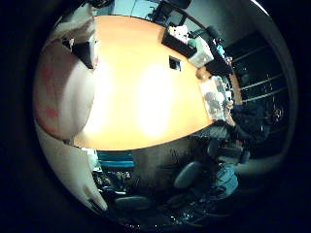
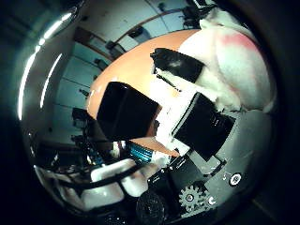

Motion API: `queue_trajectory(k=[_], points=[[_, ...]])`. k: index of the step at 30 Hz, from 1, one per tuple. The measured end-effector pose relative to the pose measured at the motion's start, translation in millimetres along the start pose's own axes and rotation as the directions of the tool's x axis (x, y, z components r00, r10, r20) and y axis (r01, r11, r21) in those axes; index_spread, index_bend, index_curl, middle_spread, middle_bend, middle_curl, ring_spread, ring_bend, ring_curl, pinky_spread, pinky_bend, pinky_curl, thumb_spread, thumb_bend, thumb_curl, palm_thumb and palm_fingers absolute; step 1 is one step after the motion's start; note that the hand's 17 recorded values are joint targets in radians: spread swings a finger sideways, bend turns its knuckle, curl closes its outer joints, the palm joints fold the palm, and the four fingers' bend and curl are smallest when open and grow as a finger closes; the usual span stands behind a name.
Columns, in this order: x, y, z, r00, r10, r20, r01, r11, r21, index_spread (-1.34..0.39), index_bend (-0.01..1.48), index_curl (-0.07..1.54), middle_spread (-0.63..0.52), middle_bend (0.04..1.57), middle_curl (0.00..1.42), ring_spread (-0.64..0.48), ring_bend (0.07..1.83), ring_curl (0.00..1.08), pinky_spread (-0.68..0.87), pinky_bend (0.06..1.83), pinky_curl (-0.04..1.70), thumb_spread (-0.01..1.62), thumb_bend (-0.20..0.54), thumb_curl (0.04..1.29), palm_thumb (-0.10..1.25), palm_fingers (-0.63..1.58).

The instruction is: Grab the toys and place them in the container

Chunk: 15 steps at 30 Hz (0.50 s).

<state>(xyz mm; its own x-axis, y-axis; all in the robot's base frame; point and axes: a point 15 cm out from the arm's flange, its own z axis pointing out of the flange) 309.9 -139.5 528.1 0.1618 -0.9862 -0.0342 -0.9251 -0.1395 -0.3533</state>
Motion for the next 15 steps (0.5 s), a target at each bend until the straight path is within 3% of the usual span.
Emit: queue_trajectory(k=[8, 15], points=[[-128.4, -44.2, -22.9, 0.985, -0.146, 0.095, 0.140, 0.988, 0.070, -0.18, 1.20, 0.74, -0.11, 1.40, 0.74, -0.23, 1.34, 0.81, -0.18, 1.20, 0.99, 1.36, -0.008, 0.27, 0.88, 1.11], [-224.2, -52.4, -35.3, 0.948, -0.252, 0.193, 0.236, 0.966, 0.103, -0.18, 1.20, 0.74, -0.11, 1.40, 0.73, -0.23, 1.33, 0.82, -0.19, 1.17, 1.04, 1.36, -0.006, 0.27, 0.88, 1.12]])
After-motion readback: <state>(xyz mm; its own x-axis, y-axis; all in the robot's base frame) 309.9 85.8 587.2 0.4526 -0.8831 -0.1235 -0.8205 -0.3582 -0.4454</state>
